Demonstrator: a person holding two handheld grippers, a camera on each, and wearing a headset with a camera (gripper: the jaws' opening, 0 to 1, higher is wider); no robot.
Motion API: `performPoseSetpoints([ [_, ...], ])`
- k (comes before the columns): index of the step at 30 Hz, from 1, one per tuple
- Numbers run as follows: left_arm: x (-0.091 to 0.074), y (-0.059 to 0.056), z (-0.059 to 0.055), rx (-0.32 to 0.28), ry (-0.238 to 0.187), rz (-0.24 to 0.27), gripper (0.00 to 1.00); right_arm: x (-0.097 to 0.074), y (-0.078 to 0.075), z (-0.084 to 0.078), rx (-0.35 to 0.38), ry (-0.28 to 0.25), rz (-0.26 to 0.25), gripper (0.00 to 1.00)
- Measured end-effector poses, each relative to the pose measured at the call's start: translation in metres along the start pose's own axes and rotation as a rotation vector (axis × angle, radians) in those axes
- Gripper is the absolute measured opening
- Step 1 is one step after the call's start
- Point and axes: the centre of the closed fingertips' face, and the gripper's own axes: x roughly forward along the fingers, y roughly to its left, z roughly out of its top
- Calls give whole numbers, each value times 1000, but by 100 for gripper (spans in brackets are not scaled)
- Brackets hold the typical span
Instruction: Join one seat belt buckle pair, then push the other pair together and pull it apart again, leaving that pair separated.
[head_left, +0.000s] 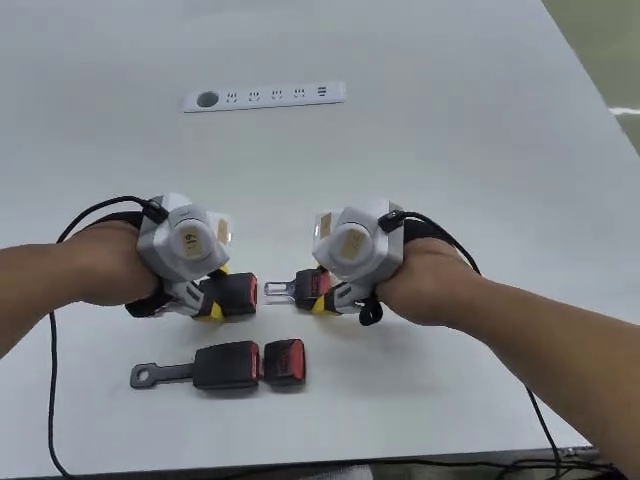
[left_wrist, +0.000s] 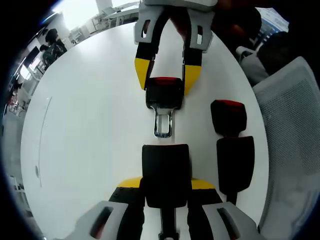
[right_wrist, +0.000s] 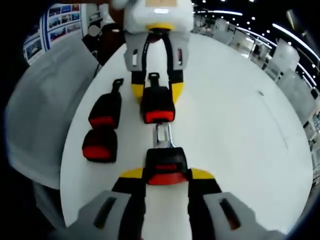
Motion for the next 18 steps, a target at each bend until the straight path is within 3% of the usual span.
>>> performPoseSetpoints([
  [8,1,1,-1,1,7,2,33,3,5,13,-44,-2,12,30],
  [18,1,0,0,16,-3,-1,33,8,4,18,-22,-40,26,28],
])
